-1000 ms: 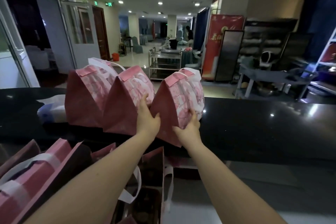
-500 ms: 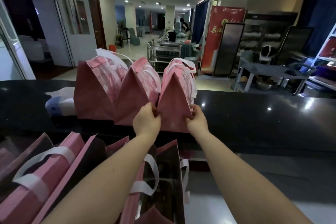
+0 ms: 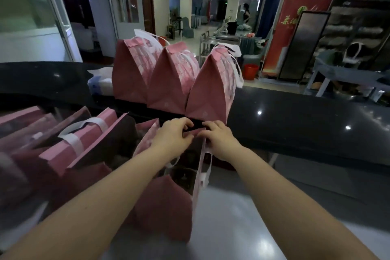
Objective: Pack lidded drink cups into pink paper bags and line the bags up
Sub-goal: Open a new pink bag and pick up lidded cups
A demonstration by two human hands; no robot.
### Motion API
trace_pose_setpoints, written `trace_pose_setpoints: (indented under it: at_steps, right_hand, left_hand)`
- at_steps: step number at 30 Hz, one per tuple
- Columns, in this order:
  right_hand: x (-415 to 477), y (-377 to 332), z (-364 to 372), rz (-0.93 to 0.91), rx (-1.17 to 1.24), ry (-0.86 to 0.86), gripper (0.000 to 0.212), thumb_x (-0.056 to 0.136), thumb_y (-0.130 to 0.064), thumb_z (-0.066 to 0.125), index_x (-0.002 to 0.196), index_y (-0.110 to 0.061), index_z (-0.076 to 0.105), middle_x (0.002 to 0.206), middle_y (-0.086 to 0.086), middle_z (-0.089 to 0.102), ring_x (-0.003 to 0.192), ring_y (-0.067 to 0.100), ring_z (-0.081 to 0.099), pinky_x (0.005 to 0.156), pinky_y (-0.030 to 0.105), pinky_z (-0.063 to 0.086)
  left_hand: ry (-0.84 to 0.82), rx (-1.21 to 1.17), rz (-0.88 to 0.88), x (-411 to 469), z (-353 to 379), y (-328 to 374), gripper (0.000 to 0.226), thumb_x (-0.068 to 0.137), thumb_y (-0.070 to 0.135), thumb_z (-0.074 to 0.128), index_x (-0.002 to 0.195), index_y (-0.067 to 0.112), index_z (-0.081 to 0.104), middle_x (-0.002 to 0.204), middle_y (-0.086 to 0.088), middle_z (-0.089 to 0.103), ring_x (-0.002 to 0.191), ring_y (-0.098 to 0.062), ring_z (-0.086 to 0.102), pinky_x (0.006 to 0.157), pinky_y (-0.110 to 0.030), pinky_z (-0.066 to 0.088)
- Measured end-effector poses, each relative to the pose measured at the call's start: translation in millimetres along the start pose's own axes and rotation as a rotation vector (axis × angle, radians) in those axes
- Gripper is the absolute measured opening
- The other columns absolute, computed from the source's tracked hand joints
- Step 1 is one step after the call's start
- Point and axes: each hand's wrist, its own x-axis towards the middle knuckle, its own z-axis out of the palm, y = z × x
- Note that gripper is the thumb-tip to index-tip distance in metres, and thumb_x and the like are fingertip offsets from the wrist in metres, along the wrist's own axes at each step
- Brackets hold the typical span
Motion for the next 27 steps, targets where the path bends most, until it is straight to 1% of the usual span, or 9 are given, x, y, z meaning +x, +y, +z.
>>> trace_pose_setpoints:
  at_steps: [3,8,13,15,18,20,22,24,27]
  right_hand:
    - [-30.2,7.9,3.9,0.001,-0.001,0.129,0.022,0.09,-0.026,0.062,0.111,-0.025,0.068,0.137,-0.001,0.049,0.128,0.027,0.034,0.101,0.037,0.031]
    - [-116.3,35.8,6.5,-0.048,0.14,0.294,0.011,0.086,-0.017,0.07,0.094,-0.023,0.074,0.112,-0.003,0.066,0.128,0.033,0.037,0.109,0.05,0.029]
    - [-194.9,40.5,16.1,-0.091,0.262,0.458,0.01,0.077,-0.01,0.079,0.087,-0.013,0.076,0.09,0.0,0.069,0.098,0.029,0.046,0.092,0.054,0.045]
    - [-219.6,40.7,19.1,-0.085,0.28,0.562,0.011,0.077,-0.009,0.08,0.087,-0.012,0.076,0.087,0.0,0.069,0.095,0.031,0.048,0.088,0.044,0.044]
    - [-252.4,37.8,25.0,-0.063,0.342,0.705,0.024,0.077,-0.01,0.08,0.1,-0.016,0.076,0.1,0.001,0.067,0.104,0.029,0.047,0.089,0.041,0.043]
    - [-268.5,34.7,31.6,0.099,0.551,0.692,0.056,0.079,-0.013,0.079,0.13,-0.027,0.06,0.131,-0.001,0.053,0.125,0.022,0.04,0.105,0.039,0.039]
    - [-282.6,29.3,38.8,0.362,0.934,0.594,0.074,0.083,-0.016,0.075,0.14,-0.047,0.04,0.142,-0.021,0.043,0.132,0.009,0.041,0.105,0.03,0.039]
    - [-293.7,24.0,48.8,0.565,1.325,0.537,0.056,0.087,-0.011,0.07,0.128,-0.045,0.054,0.119,-0.028,0.063,0.113,0.003,0.06,0.09,0.024,0.053]
    - [-310.1,21.5,63.9,0.758,1.485,0.555,0.025,0.089,-0.005,0.067,0.099,-0.028,0.071,0.094,-0.011,0.075,0.091,0.006,0.07,0.084,0.029,0.058]
  left_hand:
    - [0.139,-0.069,-0.099,-59.4,-6.6,9.6,0.014,0.083,0.036,0.069,0.097,0.036,0.068,0.094,0.018,0.064,0.092,-0.006,0.061,0.084,-0.029,0.05]
    - [0.364,-0.121,-0.049,-163.6,13.6,39.9,0.031,0.077,0.056,0.064,0.091,0.031,0.075,0.09,0.02,0.068,0.086,-0.003,0.06,0.079,-0.035,0.053]
    - [0.421,0.09,-0.026,-199.8,69.0,70.9,0.019,0.073,0.031,0.084,0.085,0.017,0.078,0.106,-0.002,0.071,0.111,-0.027,0.059,0.095,-0.051,0.045]
    - [0.432,0.062,-0.032,-205.9,82.5,76.3,0.019,0.074,0.021,0.085,0.09,0.015,0.077,0.119,-0.008,0.064,0.116,-0.031,0.055,0.097,-0.053,0.045]
    - [0.47,-0.118,-0.103,-218.0,92.2,80.2,0.048,0.074,0.027,0.083,0.118,0.028,0.064,0.137,0.0,0.047,0.125,-0.019,0.047,0.102,-0.036,0.043]
    - [0.495,-0.31,-0.227,-228.1,96.8,77.7,0.063,0.074,0.028,0.083,0.128,0.037,0.051,0.136,0.01,0.046,0.122,-0.009,0.05,0.099,-0.027,0.043]
    - [0.513,-0.58,-0.356,-239.0,102.7,73.4,0.054,0.078,0.02,0.08,0.121,0.04,0.053,0.125,0.01,0.058,0.111,-0.007,0.058,0.095,-0.028,0.05]
    - [0.498,-0.708,-0.447,-252.0,109.7,64.8,0.038,0.083,0.017,0.076,0.109,0.039,0.06,0.112,0.006,0.068,0.104,-0.009,0.065,0.095,-0.035,0.053]
    - [0.433,-0.745,-0.527,-275.1,117.3,47.4,0.023,0.088,0.016,0.07,0.098,0.037,0.067,0.097,0.014,0.073,0.094,-0.004,0.068,0.092,-0.034,0.054]
